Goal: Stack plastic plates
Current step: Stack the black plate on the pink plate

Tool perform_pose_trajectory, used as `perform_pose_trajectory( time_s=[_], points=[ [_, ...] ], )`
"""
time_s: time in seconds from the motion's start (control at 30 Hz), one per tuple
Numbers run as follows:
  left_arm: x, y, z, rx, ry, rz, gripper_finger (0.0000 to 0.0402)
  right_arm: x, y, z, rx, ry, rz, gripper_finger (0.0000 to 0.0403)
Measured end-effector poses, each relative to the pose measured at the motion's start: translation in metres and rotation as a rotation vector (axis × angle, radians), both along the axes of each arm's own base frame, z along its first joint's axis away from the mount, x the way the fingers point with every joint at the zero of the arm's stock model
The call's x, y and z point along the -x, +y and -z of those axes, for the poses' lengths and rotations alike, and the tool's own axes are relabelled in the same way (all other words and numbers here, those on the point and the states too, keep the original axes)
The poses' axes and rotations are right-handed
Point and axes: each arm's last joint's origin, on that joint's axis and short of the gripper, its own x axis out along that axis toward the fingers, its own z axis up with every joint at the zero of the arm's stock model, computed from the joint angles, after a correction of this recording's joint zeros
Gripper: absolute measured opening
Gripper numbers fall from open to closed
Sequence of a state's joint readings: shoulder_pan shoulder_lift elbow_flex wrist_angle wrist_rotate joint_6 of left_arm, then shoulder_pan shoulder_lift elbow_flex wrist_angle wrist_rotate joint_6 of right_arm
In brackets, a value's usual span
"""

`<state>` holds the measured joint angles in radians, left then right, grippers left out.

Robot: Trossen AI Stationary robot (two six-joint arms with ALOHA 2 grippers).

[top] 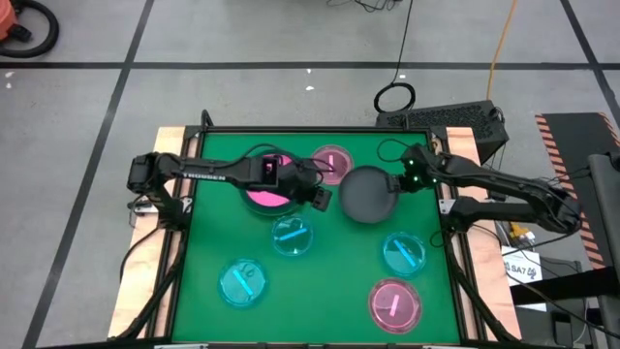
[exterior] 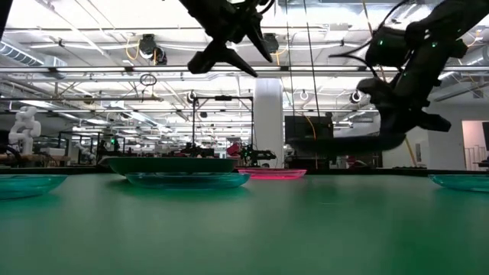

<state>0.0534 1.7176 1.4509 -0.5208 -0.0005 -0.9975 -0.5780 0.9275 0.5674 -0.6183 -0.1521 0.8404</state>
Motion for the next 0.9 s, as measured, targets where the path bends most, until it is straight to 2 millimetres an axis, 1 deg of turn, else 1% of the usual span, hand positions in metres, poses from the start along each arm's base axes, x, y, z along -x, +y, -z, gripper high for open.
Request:
perform_pose_trajectory(
  time_s=[0.07, 0.13, 0.27, 0.37, 0.47, 0.53, 0.67, 0.8, 0.9],
  points=[
    [-0.001, 0.006, -0.001, -0.012, -0.020, -0.005, 0.0167, -0.002, 0.003, -0.007, 0.007, -0.029, 0.004, 0.0008],
    [-0.003, 0.011, -0.003, -0.018, -0.048, -0.015, 0.0185, -0.004, 0.004, -0.012, 0.025, -0.048, 0.014, 0.0008],
    [-0.003, 0.023, -0.009, -0.012, -0.072, -0.055, 0.0247, -0.009, 0.006, -0.024, 0.051, -0.075, 0.016, 0.0008],
    [-0.002, 0.032, -0.022, -0.008, -0.073, -0.082, 0.0298, -0.013, 0.007, -0.031, 0.057, -0.107, 0.025, 0.0008],
    [0.004, 0.039, -0.032, -0.016, -0.014, -0.111, 0.0334, -0.016, 0.008, -0.037, 0.076, -0.122, 0.045, 0.0008],
    [0.009, 0.044, -0.038, -0.059, 0.034, -0.117, 0.0343, -0.018, 0.009, -0.042, 0.085, -0.139, 0.056, 0.0008],
    [0.018, 0.057, -0.049, -0.086, 0.097, -0.124, 0.0346, -0.023, 0.009, -0.049, 0.081, -0.204, 0.077, 0.0008],
    [0.019, 0.067, -0.054, -0.060, 0.063, -0.099, 0.0346, -0.030, 0.010, -0.057, 0.083, -0.290, 0.099, 0.0008],
    [0.020, 0.071, -0.053, -0.045, 0.066, -0.103, 0.0346, -0.034, 0.009, -0.061, 0.098, -0.341, 0.122, 0.0008]
  ],
)
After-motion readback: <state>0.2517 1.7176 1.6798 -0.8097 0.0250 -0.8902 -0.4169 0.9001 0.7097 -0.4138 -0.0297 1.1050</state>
